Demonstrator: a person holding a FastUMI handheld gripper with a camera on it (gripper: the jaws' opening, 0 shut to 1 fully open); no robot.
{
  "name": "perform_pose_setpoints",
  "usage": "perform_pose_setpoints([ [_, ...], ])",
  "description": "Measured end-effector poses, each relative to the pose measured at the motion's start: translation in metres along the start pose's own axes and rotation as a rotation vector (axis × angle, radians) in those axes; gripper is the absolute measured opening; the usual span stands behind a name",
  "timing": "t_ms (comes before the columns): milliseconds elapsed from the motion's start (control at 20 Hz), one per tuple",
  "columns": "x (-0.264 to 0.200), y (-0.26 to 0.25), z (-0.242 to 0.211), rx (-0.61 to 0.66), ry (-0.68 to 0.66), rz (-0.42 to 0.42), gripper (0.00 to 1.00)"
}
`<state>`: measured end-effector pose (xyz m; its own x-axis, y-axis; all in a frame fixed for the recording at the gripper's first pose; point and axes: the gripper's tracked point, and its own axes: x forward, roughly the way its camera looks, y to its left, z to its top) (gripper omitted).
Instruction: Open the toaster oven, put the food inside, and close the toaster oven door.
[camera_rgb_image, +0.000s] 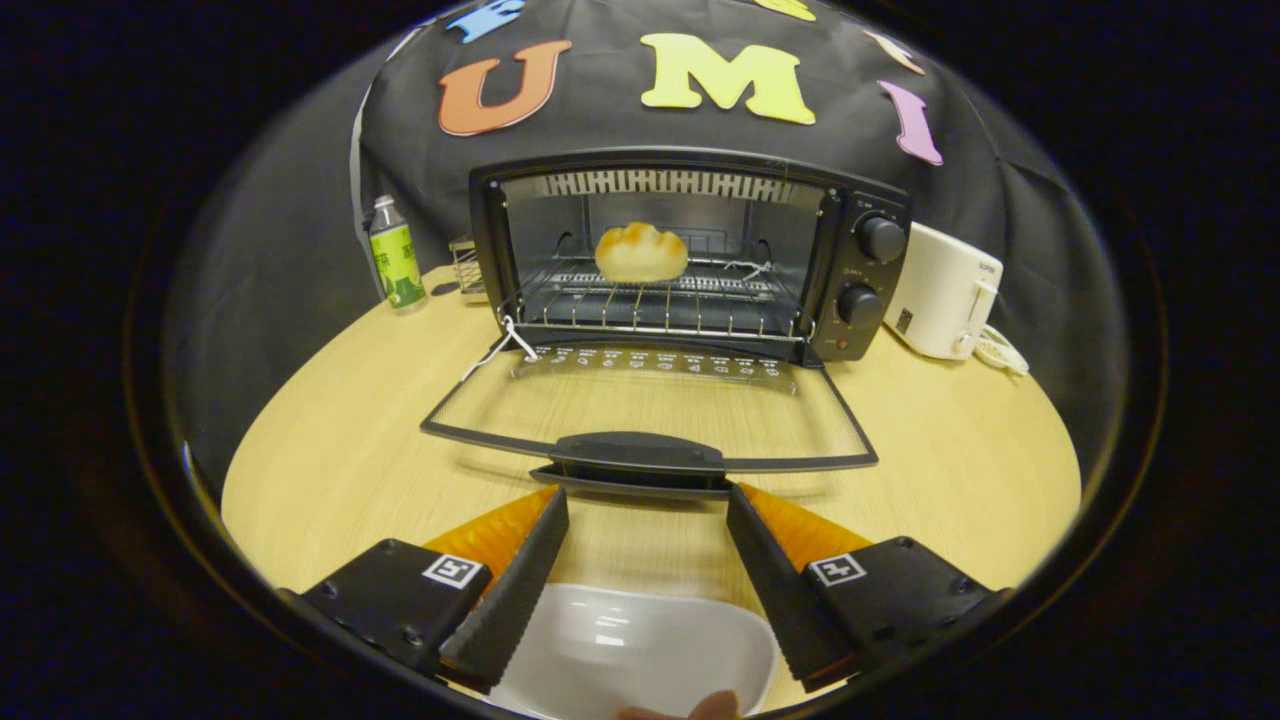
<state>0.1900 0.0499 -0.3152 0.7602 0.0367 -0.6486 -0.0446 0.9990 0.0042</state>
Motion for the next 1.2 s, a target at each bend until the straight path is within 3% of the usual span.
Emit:
perform_pose_setpoints([
  [200,-0.001,0.0,0.012,0.021,-0.034,-0.031,1.0],
  [650,-0.019,0.002,0.038,0.116,-0.069,0.006,1.0],
  [950,-0.038,0.002,0.112,0.059,-0.272,-0.014,1.0],
  [1200,-0.02,-0.003,0.174,-0.034,-0.41,-0.054,1.0],
])
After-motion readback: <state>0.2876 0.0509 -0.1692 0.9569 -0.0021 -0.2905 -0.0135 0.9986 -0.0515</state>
